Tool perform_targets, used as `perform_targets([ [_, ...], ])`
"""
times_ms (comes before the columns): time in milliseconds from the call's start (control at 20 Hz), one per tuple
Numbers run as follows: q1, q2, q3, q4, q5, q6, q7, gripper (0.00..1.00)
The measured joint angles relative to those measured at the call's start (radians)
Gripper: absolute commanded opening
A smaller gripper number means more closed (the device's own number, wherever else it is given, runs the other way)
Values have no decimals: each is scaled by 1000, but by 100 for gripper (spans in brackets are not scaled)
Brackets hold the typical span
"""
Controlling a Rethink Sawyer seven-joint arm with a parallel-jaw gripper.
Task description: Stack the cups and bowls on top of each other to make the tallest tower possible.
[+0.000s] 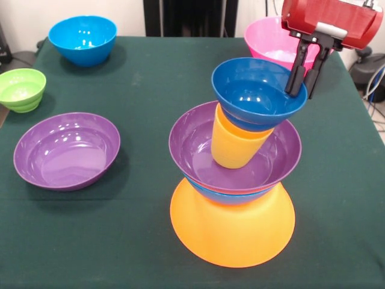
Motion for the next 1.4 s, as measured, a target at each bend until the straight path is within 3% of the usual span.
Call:
perform_targets([
  [750,-4,-6,1,7,-1,0,0,0],
  [1400,-65,-45,26,66,-3,-23,0,0],
])
